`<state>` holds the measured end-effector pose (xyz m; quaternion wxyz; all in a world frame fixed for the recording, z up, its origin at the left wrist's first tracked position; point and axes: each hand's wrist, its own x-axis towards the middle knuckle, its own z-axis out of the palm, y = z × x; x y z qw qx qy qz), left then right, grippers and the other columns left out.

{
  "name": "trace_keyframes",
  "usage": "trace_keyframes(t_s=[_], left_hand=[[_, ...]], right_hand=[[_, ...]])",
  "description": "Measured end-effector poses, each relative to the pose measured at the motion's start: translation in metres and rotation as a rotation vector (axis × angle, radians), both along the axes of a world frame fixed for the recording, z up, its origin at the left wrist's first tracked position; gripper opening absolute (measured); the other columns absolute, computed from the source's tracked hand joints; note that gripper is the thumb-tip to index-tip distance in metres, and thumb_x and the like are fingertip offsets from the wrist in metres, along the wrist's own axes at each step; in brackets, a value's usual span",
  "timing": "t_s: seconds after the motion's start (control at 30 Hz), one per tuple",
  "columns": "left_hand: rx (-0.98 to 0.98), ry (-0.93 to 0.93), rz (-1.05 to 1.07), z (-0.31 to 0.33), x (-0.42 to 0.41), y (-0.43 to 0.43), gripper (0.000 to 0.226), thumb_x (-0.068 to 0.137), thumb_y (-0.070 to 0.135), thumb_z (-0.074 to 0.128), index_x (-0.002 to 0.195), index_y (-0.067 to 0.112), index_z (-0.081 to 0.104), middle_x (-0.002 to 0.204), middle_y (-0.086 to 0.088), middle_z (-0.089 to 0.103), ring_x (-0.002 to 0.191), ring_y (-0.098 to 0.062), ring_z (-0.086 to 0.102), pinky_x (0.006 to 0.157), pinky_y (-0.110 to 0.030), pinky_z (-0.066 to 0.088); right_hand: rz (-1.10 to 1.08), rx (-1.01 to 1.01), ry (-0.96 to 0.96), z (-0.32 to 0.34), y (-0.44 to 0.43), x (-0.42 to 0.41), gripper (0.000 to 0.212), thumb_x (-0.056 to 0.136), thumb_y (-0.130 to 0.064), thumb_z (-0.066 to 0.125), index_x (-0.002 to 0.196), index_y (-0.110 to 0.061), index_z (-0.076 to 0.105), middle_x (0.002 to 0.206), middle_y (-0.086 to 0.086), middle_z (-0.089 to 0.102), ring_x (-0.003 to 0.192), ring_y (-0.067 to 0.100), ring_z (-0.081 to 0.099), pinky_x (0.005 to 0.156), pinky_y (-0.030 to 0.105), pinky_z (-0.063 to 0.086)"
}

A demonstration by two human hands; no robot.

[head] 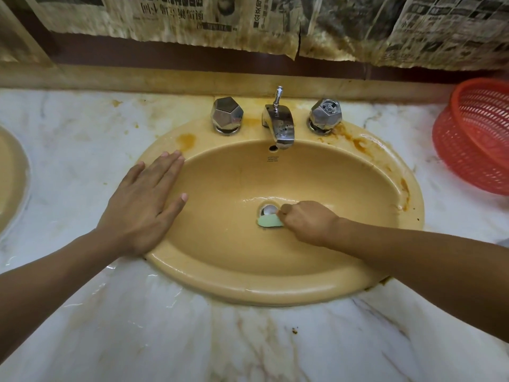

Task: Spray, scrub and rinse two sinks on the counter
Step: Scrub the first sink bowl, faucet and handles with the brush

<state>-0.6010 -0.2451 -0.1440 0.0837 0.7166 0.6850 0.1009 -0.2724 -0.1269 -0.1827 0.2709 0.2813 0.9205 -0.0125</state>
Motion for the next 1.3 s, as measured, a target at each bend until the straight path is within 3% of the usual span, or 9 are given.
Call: trace_keyframes(t_s=[0.13, 0.27, 0.33, 0.43, 0.6, 0.73, 0.97, 1.13, 1.3], left_hand=[[0.001, 0.010, 0.018, 0.000, 0.003, -0.001, 0.071, 0.102, 0.057, 0.019, 0.165, 0.025, 0.012, 0.172, 0.011, 0.009, 0.157, -0.003, 0.001, 0.128, -0.038, 0.006], [-0.003, 0.018, 0.013, 0.000, 0.002, 0.000, 0.072, 0.102, 0.058, 0.018, 0.165, 0.024, 0.011, 0.172, 0.011, 0.008, 0.157, -0.002, 0.000, 0.128, -0.038, 0.005], [-0.006, 0.013, 0.002, 0.000, 0.000, -0.001, 0.072, 0.102, 0.057, 0.018, 0.165, 0.024, 0.011, 0.172, 0.011, 0.008, 0.157, -0.003, 0.000, 0.129, -0.038, 0.005], [-0.005, 0.016, 0.002, -0.001, 0.001, 0.000, 0.071, 0.102, 0.057, 0.019, 0.165, 0.024, 0.012, 0.172, 0.011, 0.009, 0.157, -0.003, 0.000, 0.128, -0.038, 0.004], [-0.006, 0.019, 0.008, 0.000, 0.003, -0.001, 0.071, 0.103, 0.056, 0.019, 0.165, 0.023, 0.012, 0.172, 0.011, 0.009, 0.157, -0.003, 0.000, 0.128, -0.037, 0.004], [-0.002, 0.001, 0.008, 0.002, 0.002, -0.001, 0.069, 0.103, 0.054, 0.018, 0.165, 0.024, 0.013, 0.172, 0.012, 0.009, 0.157, -0.002, 0.000, 0.128, -0.036, 0.003], [0.003, -0.022, 0.009, 0.002, 0.002, -0.002, 0.068, 0.104, 0.053, 0.015, 0.165, 0.024, 0.013, 0.172, 0.012, 0.009, 0.157, -0.001, 0.000, 0.128, -0.037, 0.004], [0.010, -0.041, 0.006, 0.002, 0.001, -0.002, 0.067, 0.104, 0.053, 0.014, 0.165, 0.024, 0.014, 0.171, 0.013, 0.010, 0.156, -0.001, 0.001, 0.128, -0.036, 0.004], [0.015, -0.056, 0.002, 0.001, -0.001, -0.001, 0.067, 0.104, 0.052, 0.015, 0.165, 0.024, 0.017, 0.171, 0.013, 0.012, 0.156, -0.001, 0.004, 0.128, -0.036, 0.004]], right_hand=[[-0.223, -0.053, -0.012, 0.000, -0.007, 0.000, 0.012, 0.095, -0.005, 0.047, 0.094, -0.009, 0.058, 0.105, 0.012, 0.059, 0.076, 0.028, 0.048, 0.060, 0.034, 0.035], [-0.301, -0.142, 0.114, 0.004, -0.009, -0.033, 0.036, 0.089, 0.000, 0.049, 0.121, -0.014, 0.061, 0.089, 0.006, 0.048, 0.075, 0.028, 0.051, 0.056, 0.031, 0.034], [-0.314, -0.159, 0.061, 0.008, -0.009, -0.023, 0.018, 0.092, -0.001, 0.048, 0.098, -0.014, 0.059, 0.081, 0.005, 0.042, 0.071, 0.027, 0.049, 0.053, 0.032, 0.035], [-0.321, -0.139, -0.034, 0.009, -0.006, -0.002, 0.030, 0.095, -0.005, 0.048, 0.069, -0.015, 0.036, 0.087, 0.011, 0.046, 0.063, 0.023, 0.044, 0.055, 0.033, 0.037], [-0.297, -0.101, 0.167, -0.003, -0.008, -0.049, 0.015, 0.097, -0.008, 0.052, 0.107, -0.008, 0.062, 0.095, 0.011, 0.056, 0.074, 0.029, 0.050, 0.059, 0.034, 0.038], [-0.316, -0.002, 0.243, -0.009, 0.013, -0.055, 0.021, 0.093, -0.013, 0.058, 0.111, -0.003, 0.063, 0.104, 0.015, 0.063, 0.075, 0.030, 0.054, 0.062, 0.035, 0.041], [-0.561, 0.192, 0.549, -0.025, 0.015, -0.011, 0.043, 0.102, -0.017, 0.053, 0.143, -0.005, 0.052, 0.108, 0.017, 0.062, 0.083, 0.042, 0.064, 0.064, 0.041, 0.048], [-0.122, 0.621, 0.740, 0.010, 0.056, -0.007, 0.025, 0.098, -0.006, 0.060, 0.121, -0.001, 0.067, 0.082, 0.009, 0.058, 0.058, 0.027, 0.051, 0.041, 0.030, 0.032], [0.334, 0.564, 0.527, 0.003, 0.081, 0.019, 0.047, 0.086, 0.008, 0.064, 0.132, 0.007, 0.059, 0.093, 0.015, 0.064, 0.064, 0.032, 0.057, 0.041, 0.037, 0.046]])
